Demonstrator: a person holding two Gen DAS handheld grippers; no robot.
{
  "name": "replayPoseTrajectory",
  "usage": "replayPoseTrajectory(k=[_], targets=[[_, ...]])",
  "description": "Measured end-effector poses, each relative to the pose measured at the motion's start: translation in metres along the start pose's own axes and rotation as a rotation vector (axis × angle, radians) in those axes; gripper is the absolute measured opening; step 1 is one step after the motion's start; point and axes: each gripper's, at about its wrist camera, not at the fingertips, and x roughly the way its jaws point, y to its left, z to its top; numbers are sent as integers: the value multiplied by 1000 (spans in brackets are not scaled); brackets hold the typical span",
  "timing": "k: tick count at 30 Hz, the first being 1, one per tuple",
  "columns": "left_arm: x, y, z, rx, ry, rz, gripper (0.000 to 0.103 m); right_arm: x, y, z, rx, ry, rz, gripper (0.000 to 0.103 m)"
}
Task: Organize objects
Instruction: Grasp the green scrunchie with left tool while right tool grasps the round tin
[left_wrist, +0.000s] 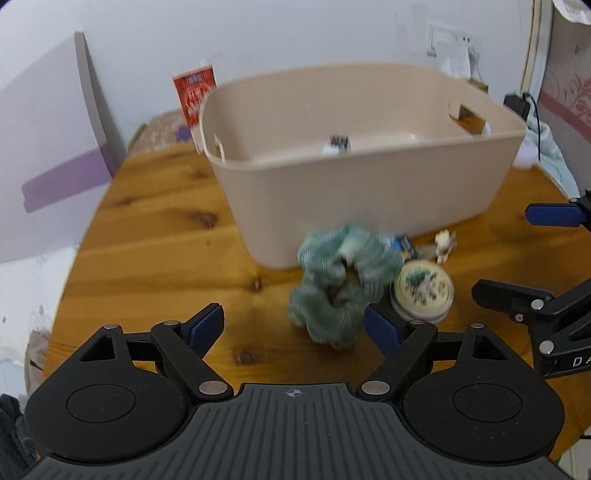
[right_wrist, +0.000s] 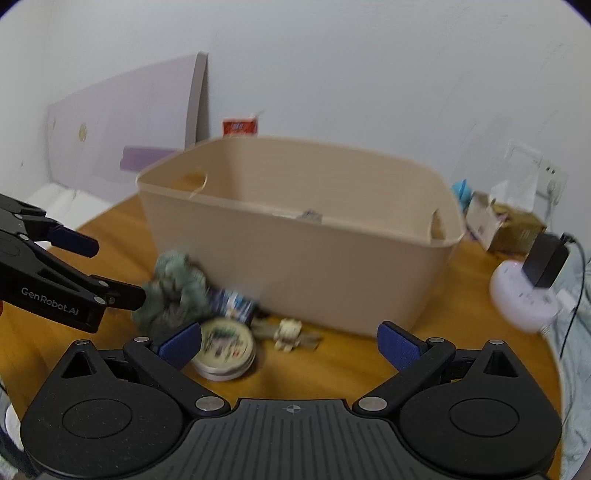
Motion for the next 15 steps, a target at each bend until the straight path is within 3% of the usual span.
replayPoseTrajectory(k=[9,15], targets=[[34,1,-4,-17,19,-54,85,36,17,-22,-32,87,36,103],[51,3,-2,-56,25,-112,83,61,25,-25,-42,115,60,94]])
